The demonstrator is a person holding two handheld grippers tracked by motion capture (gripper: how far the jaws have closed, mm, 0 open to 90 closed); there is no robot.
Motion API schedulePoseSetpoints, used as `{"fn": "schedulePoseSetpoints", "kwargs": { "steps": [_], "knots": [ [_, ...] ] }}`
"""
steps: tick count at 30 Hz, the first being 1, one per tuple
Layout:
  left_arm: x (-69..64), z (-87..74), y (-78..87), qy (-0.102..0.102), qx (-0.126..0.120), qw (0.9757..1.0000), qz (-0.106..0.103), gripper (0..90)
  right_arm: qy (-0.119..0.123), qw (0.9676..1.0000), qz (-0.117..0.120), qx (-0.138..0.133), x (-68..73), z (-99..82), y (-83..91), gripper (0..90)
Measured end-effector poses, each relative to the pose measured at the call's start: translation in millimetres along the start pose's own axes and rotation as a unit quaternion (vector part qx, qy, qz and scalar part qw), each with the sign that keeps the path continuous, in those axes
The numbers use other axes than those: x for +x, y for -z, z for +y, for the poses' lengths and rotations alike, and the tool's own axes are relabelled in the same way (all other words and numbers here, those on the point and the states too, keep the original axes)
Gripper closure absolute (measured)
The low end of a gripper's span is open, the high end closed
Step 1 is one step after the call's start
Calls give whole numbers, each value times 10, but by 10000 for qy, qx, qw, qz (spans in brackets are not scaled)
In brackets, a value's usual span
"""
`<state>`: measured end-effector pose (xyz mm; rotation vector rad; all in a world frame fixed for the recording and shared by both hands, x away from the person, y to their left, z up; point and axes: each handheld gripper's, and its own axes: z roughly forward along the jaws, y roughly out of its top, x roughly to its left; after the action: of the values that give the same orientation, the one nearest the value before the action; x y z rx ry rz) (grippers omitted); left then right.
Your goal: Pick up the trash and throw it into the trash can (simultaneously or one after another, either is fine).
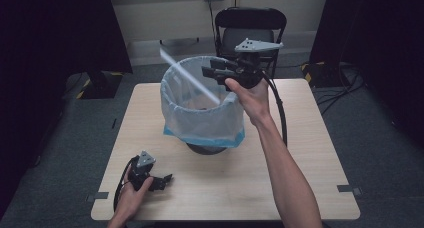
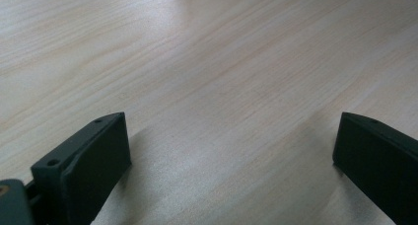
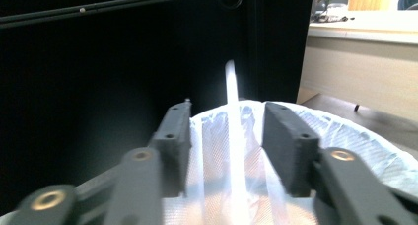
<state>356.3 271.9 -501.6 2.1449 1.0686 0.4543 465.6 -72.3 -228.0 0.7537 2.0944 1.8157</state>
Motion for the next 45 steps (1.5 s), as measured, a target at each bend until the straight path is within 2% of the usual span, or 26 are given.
{"fn": "schedulePoseSetpoints", "kwargs": {
  "steps": [1,12,21,28,39,45],
  "knots": [
    [0,0,0,3,-2,10000,-1,3,-13,10000,-20,19,-5,-7,-11,495],
    [0,0,-1,3,-2,10000,-4,3,-37,9999,-111,69,-44,-9,3,414],
    [-1,0,-2,5,-6,10000,-9,3,40,9996,-242,131,-29,-15,4,266],
    [0,0,-2,3,-7,10000,-12,3,80,9992,-374,142,-52,-27,71,153],
    [2,0,1,-14,11,10000,-5,3,73,9979,-634,150,-128,-86,321,147],
    [0,0,-1,3,-3,10000,-11,3,83,9962,-855,172,-161,-164,486,150]
  ]
}}
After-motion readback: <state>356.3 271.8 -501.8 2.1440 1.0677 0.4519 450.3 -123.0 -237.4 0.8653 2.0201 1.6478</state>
